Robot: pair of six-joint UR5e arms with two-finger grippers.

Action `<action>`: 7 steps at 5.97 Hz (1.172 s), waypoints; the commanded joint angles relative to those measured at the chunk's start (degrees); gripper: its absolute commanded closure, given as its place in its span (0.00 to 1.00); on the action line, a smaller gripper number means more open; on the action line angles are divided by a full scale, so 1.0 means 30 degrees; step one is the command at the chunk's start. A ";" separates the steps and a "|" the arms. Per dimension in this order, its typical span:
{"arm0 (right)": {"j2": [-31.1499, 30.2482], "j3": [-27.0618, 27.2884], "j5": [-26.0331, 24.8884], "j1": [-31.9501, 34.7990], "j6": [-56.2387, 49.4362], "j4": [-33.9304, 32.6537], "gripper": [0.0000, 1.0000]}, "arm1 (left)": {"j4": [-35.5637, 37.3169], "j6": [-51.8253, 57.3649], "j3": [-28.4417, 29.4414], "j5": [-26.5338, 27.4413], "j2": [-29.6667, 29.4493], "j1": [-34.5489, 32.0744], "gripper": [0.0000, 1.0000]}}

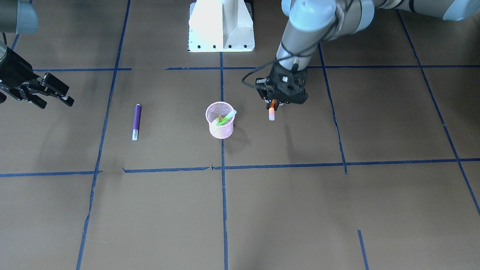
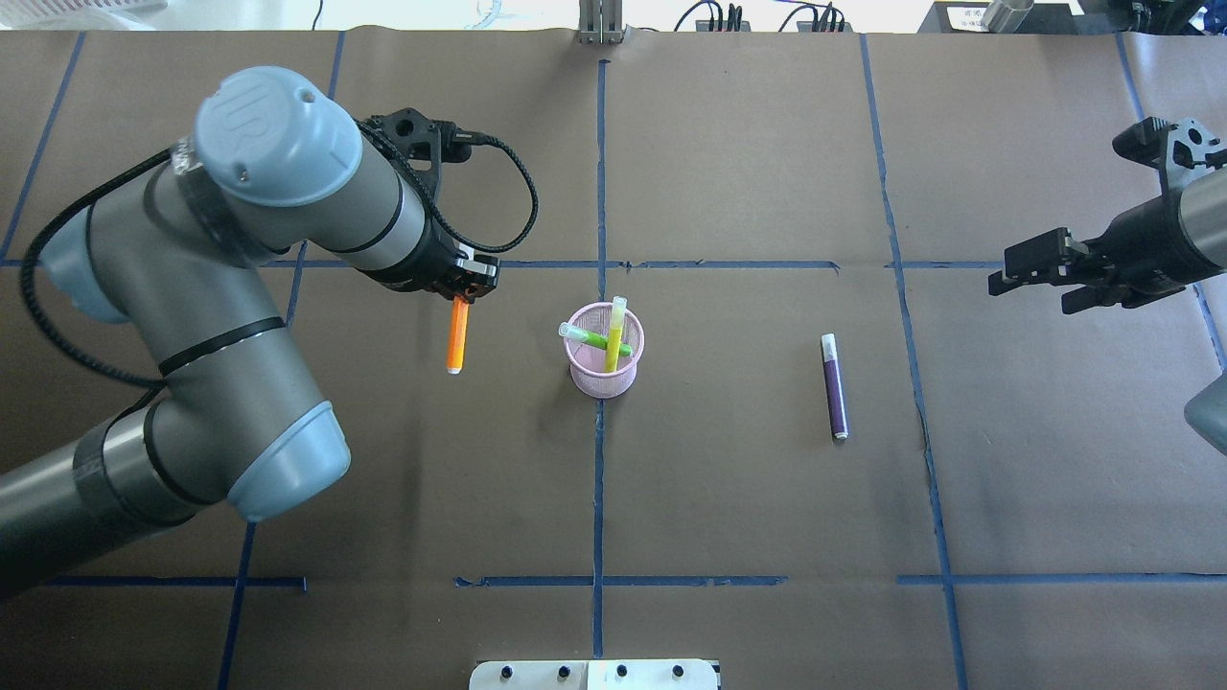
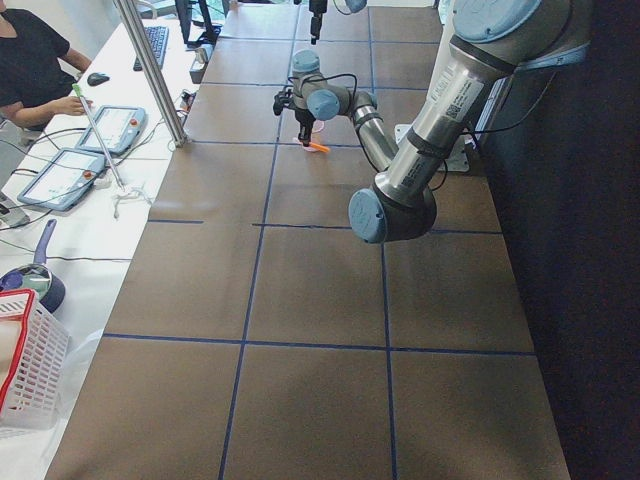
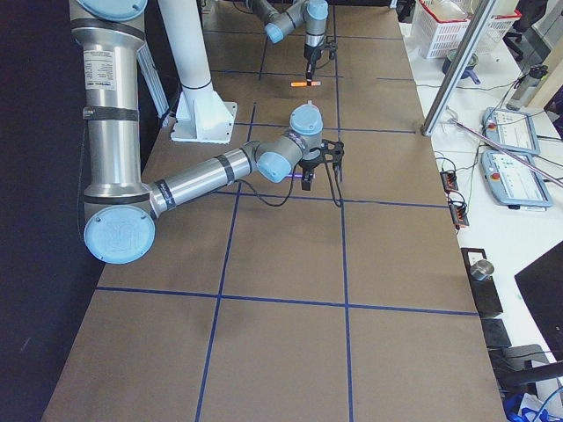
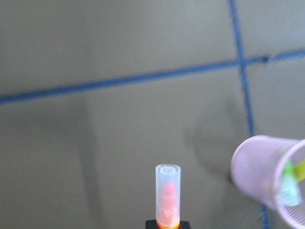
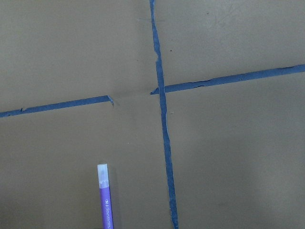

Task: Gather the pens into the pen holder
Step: 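Lift the orange marker with the left gripper and lower it into the cup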

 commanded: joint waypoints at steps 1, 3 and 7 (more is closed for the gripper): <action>0.0019 0.0084 -0.0050 0.0016 0.0009 0.0008 0.00 | -0.3405 -0.2467 -0.1391 0.5132 0.0130 0.1977 1.00; 0.0019 0.0055 -0.0079 0.0016 0.0038 0.0008 0.00 | -0.6069 -0.4059 -0.0458 1.2577 0.0190 0.5990 1.00; -0.0010 0.0113 -0.0226 0.0016 0.0097 0.0037 0.00 | -0.7232 -0.5321 0.4048 1.7468 -0.2055 0.6620 1.00</action>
